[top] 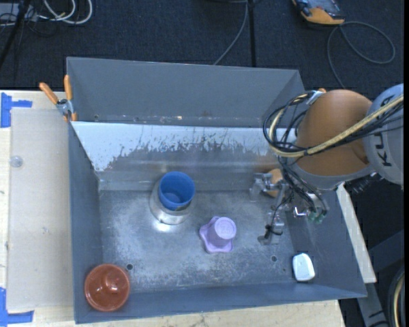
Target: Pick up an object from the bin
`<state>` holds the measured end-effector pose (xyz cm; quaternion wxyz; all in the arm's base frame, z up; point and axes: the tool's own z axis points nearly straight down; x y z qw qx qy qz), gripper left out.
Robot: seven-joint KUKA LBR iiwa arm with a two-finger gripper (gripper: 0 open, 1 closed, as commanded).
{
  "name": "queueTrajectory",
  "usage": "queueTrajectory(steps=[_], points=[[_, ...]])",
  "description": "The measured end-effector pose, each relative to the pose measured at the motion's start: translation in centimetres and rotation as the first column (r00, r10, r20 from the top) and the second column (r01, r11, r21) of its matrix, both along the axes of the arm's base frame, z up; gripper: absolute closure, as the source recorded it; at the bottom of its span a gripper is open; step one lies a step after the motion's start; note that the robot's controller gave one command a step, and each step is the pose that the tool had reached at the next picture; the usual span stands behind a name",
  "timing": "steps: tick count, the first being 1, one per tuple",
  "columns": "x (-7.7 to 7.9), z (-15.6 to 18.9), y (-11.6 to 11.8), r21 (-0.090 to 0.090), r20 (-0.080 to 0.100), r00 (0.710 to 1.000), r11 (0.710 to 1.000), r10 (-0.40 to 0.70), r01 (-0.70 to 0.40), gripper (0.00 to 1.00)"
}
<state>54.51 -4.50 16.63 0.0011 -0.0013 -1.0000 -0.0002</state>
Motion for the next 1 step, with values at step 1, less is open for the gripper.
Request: queueTrajectory(steps=[1], points=[[0.71,-2.87,3.17,-0.003,0.004,0.999,0.999,-0.04,0.04,0.0]])
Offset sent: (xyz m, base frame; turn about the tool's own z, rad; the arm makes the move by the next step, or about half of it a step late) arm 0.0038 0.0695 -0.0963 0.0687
